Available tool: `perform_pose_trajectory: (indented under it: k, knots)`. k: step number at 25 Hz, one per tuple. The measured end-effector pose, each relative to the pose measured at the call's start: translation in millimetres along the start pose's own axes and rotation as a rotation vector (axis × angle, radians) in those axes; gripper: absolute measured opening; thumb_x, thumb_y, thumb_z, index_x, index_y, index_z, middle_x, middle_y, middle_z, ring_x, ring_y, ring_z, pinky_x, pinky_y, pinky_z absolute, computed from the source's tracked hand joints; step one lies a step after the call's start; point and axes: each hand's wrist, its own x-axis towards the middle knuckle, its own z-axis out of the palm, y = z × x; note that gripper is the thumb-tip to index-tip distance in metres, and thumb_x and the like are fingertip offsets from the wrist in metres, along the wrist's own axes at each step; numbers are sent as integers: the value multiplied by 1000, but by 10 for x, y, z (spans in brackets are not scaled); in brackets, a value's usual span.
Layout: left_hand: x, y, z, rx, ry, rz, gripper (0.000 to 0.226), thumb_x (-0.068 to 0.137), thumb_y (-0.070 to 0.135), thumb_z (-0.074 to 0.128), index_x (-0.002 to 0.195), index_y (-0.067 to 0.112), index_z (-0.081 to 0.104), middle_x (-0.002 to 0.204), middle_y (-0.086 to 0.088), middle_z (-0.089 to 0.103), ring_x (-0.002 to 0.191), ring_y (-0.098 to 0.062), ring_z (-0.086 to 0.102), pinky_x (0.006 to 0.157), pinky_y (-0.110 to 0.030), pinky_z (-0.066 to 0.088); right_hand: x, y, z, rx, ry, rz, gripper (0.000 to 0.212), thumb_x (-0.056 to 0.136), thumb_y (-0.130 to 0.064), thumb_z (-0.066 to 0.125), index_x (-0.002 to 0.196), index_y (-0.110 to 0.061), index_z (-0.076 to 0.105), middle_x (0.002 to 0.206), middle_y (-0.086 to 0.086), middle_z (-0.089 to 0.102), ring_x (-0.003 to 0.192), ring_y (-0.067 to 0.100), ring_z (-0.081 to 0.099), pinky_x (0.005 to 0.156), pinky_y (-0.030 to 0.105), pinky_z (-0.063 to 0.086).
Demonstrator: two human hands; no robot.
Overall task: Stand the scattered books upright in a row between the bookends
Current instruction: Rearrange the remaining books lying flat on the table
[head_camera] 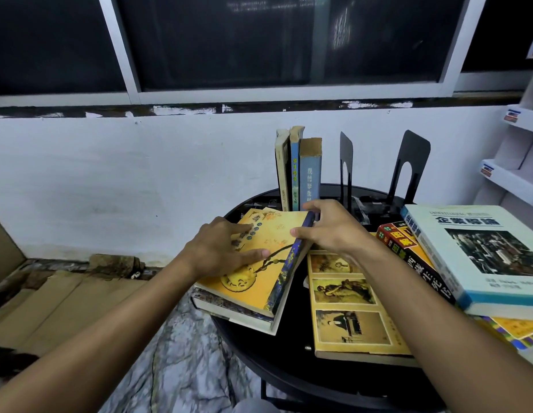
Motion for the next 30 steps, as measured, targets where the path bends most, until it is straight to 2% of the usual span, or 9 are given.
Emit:
perform_pose_trajectory:
  k: [2, 5, 8, 13, 17, 20, 24, 27, 30]
  knots:
    - [-1, 5, -6, -43, 21, 15, 103, 61, 88, 57, 147, 32, 50, 144, -3, 49, 128, -20, 53, 99, -33, 46, 5, -76, -19, 110, 66, 21, 70, 74, -17, 89, 136, -11, 56, 128, 4, 61, 116, 22, 60, 105, 41, 48]
    - [16, 61, -52, -126, 70, 60, 89, 73, 75, 65, 148, 31, 48, 133, 2, 50, 124, -16, 51, 92, -26, 40, -28, -229, -146, 287, 109, 16, 51, 70, -6, 90, 112, -17, 63, 101, 7, 73, 95, 24, 71, 89, 47, 59]
    - [79, 172, -110, -202, 122, 166, 86, 73, 76, 62, 148, 38, 46, 131, 6, 48, 125, -11, 48, 98, -27, 43, -141, -430, -384, 293, 189, -71, 47, 72, -1, 87, 111, -16, 66, 89, 4, 75, 83, 22, 75, 78, 47, 62]
    - [286, 562, -220, -389, 203, 318, 82, 75, 69, 62, 150, 45, 39, 131, 9, 45, 117, -2, 48, 88, -9, 41, -413, -832, -852, 114, 394, -247, 42, 78, -10, 86, 113, -23, 67, 91, -4, 69, 72, 12, 72, 54, 25, 57]
    - [603, 874, -396, -399, 326, 415, 84, 72, 71, 66, 148, 42, 45, 135, 6, 52, 122, -12, 53, 93, -31, 53, -472, -986, -1111, -86, 546, -318, 42, 76, -19, 86, 112, -29, 69, 88, -6, 68, 77, 18, 71, 71, 42, 61]
    - [955, 1002, -429, -229, 460, 395, 83, 75, 65, 73, 148, 37, 46, 148, 2, 46, 138, -19, 39, 106, -45, 45, -466, -973, -1193, -185, 609, -330, 42, 77, -21, 86, 113, -32, 68, 82, -10, 65, 75, 16, 69, 70, 45, 61]
    - [1390, 1062, -385, 94, 468, 237, 76, 77, 58, 78, 145, 42, 48, 164, -3, 22, 151, -30, 9, 118, -59, 24, -357, -884, -1235, -269, 652, -340, 43, 76, -21, 85, 114, -30, 67, 77, -13, 60, 72, 15, 66, 66, 38, 60]
    - [1523, 1072, -304, 141, 385, 202, 68, 81, 49, 78, 143, 41, 51, 168, -4, 9, 154, -35, -6, 120, -65, 8, -262, -824, -1224, -280, 647, -350, 45, 77, -15, 84, 118, -20, 67, 77, -7, 61, 70, 12, 63, 62, 27, 55]
    - [1586, 1045, -213, 135, 389, 190, 61, 84, 45, 77, 141, 40, 55, 169, -4, 4, 153, -39, -13, 119, -68, 6, -165, -733, -1204, -312, 658, -362, 45, 77, -14, 83, 119, -18, 66, 83, -2, 64, 69, 10, 62, 59, 23, 51]
